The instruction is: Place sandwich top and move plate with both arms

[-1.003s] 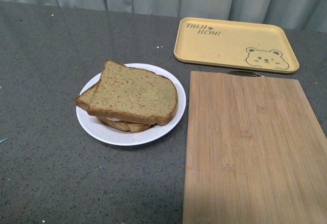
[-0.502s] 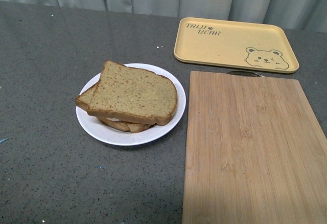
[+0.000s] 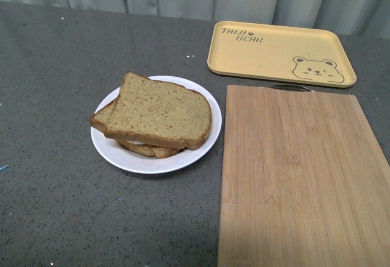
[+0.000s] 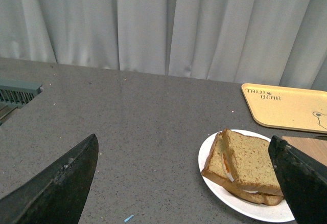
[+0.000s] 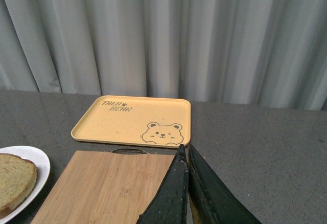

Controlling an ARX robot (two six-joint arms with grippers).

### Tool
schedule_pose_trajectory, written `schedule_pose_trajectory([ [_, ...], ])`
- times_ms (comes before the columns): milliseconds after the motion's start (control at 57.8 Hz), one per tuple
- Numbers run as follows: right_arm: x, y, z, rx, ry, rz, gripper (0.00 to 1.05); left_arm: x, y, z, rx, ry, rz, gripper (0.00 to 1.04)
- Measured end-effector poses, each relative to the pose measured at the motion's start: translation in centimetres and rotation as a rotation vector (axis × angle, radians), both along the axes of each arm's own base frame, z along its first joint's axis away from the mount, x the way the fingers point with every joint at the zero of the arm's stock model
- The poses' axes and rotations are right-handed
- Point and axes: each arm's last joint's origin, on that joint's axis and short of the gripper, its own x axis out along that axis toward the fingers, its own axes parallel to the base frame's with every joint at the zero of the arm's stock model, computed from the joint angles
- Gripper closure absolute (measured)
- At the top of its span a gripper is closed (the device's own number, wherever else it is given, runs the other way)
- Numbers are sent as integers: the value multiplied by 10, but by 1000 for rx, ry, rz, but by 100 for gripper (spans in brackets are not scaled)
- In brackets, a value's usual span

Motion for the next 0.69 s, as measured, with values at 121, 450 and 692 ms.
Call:
schedule_pose_trajectory([
  [121, -5, 0, 1, 0, -26, -1, 104, 0, 0, 0, 0, 0, 0, 7],
  [450, -5, 0, 1, -1, -24, -1, 60, 0, 0, 0, 0, 0, 0, 7],
  [692, -5, 0, 1, -1, -24, -1, 21, 4, -1, -4, 14, 145, -84, 7],
])
